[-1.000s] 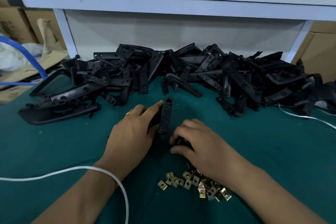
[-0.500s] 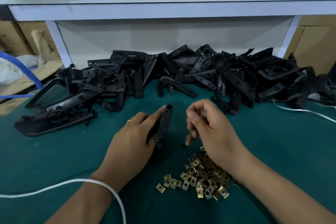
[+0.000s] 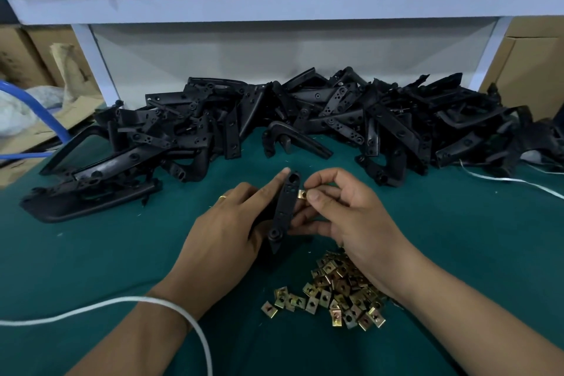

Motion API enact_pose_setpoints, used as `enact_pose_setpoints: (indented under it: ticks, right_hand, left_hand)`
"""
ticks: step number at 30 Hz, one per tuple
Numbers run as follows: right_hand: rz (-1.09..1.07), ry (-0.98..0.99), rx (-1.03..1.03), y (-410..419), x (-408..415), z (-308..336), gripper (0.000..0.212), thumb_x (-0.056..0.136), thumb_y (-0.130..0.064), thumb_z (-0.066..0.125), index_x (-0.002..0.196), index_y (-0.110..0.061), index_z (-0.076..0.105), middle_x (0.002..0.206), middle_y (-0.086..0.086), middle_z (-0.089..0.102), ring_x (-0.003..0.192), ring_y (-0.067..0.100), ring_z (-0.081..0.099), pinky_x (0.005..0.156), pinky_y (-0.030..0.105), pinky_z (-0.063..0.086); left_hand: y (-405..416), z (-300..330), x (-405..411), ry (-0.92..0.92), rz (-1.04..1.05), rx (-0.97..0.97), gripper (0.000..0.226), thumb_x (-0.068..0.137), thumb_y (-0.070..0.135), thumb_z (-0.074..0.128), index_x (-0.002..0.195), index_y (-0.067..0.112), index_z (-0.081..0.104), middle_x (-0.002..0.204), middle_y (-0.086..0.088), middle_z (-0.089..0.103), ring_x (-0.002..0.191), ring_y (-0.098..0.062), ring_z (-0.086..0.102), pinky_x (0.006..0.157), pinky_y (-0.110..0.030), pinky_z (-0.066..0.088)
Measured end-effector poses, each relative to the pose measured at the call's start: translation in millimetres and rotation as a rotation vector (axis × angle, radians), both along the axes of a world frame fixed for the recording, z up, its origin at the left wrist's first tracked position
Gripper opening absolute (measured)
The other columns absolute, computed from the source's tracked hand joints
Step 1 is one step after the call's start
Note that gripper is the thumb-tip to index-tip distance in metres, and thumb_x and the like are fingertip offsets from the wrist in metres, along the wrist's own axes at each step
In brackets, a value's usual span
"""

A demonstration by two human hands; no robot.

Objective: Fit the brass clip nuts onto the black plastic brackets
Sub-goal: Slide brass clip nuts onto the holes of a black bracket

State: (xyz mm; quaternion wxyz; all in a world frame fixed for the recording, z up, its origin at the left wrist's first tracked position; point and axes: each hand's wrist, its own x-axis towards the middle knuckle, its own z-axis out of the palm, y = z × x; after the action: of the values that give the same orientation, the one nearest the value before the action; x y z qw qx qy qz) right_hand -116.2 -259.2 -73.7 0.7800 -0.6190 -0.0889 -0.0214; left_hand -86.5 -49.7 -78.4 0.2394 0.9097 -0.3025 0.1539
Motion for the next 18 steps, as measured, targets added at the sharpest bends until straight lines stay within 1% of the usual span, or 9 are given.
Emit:
enact_pose_setpoints:
  ticks: [5,7,10,13,14,16,18]
  right_hand:
    - [-0.011,0.004,0.037,3,-2,2,0.004,0.106,-0.005,0.057,0.109,-0.004,0.059,0.1,0.024,0.075,0.087,0.036,0.075,0.083,0.045,0.063]
    - [-0.021,0.012,0.029,4,-4,3,0.004,0.106,-0.005,0.056,0.108,-0.004,0.06,0.097,0.02,0.075,0.087,0.033,0.076,0.083,0.042,0.063]
    - [-0.047,0.018,-0.013,6,-7,8,0.004,0.106,-0.006,0.058,0.106,-0.006,0.062,0.092,0.013,0.077,0.084,0.027,0.077,0.081,0.037,0.063]
    - [-0.097,0.013,-0.121,5,-10,12,0.002,0.105,-0.01,0.062,0.106,-0.008,0.062,0.09,0.01,0.079,0.085,0.025,0.079,0.077,0.031,0.064]
    - [-0.109,0.016,-0.157,4,-11,13,0.003,0.104,-0.011,0.063,0.107,-0.009,0.062,0.09,0.01,0.079,0.087,0.026,0.079,0.077,0.032,0.064]
    - [-0.11,0.025,-0.201,3,-11,16,0.006,0.104,-0.01,0.063,0.107,-0.009,0.058,0.091,0.012,0.079,0.088,0.03,0.079,0.08,0.038,0.066]
    - [-0.104,0.013,-0.254,1,-13,18,0.008,0.104,-0.009,0.063,0.105,-0.01,0.055,0.091,0.014,0.079,0.087,0.032,0.079,0.084,0.044,0.066]
  left_hand:
    - [0,0,1,-0.035,0.007,-0.009,0.08,0.089,0.035,0.044,0.158,0.056,0.012,0.115,0.014,0.05,0.098,-0.018,0.053,0.07,-0.04,0.054]
    - [-1,-1,1,-0.052,0.014,-0.007,0.08,0.092,0.033,0.049,0.157,0.058,0.012,0.113,0.015,0.049,0.098,-0.016,0.052,0.068,-0.038,0.054]
    - [1,-2,1,-0.062,0.027,-0.007,0.085,0.094,0.026,0.062,0.157,0.058,0.014,0.111,0.016,0.048,0.098,-0.014,0.052,0.068,-0.038,0.054]
    - [1,-2,2,-0.075,0.027,0.005,0.086,0.093,0.023,0.062,0.158,0.056,0.016,0.111,0.015,0.049,0.097,-0.013,0.051,0.066,-0.034,0.053]
    - [0,-1,1,-0.082,0.024,0.013,0.084,0.093,0.023,0.061,0.158,0.055,0.017,0.112,0.015,0.05,0.097,-0.013,0.05,0.065,-0.031,0.051]
    - [-1,0,0,-0.101,0.016,0.035,0.083,0.094,0.021,0.061,0.159,0.052,0.02,0.113,0.014,0.051,0.097,-0.014,0.051,0.067,-0.028,0.047]
    - [-2,0,-1,-0.12,0.007,0.054,0.085,0.092,0.015,0.066,0.159,0.049,0.025,0.115,0.012,0.054,0.097,-0.018,0.054,0.069,-0.03,0.048]
